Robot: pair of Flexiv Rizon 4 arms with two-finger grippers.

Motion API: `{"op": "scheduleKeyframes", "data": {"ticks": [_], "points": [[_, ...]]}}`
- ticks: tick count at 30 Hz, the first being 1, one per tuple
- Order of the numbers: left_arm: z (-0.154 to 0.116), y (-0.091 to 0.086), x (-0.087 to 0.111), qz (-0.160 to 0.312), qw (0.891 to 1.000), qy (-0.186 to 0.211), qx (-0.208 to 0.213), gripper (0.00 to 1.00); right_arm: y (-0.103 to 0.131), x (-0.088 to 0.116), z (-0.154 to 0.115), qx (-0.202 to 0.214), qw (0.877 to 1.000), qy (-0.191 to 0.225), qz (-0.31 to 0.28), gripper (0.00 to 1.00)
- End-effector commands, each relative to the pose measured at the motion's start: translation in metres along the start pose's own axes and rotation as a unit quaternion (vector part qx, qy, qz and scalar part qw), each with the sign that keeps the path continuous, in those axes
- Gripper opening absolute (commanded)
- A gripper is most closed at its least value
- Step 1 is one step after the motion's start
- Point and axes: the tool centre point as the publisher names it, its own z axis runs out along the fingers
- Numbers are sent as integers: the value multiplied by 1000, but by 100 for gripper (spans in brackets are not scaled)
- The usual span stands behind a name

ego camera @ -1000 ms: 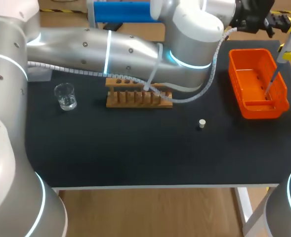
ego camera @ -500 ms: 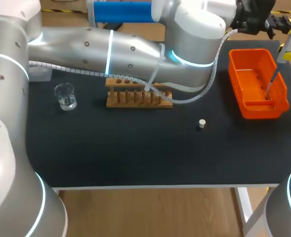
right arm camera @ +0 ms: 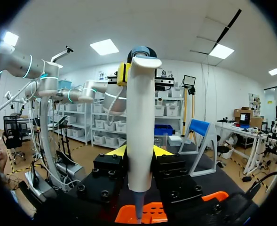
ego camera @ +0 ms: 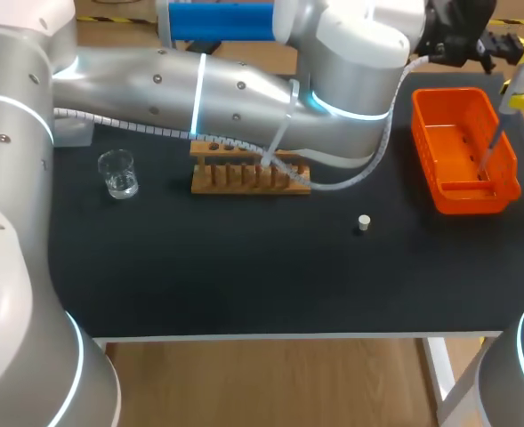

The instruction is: Invert the test tube, pick up the pipette, mount the tip to pipette, aspirate from beaker and dispense into the tube, eject the tip, return the pipette, and cap with the stopper.

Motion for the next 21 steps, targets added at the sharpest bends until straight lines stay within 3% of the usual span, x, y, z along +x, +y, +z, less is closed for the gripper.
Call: {"op": "scheduleKeyframes", "data": {"ticks": [1,21], "points": [[3,7,0,-2,1000,-6,5,0,2,1,0,1,1000,0,0,0],[-4,-1,-8,1,999,-41,8,0,2,1,0,1,1000,0,0,0]]}}
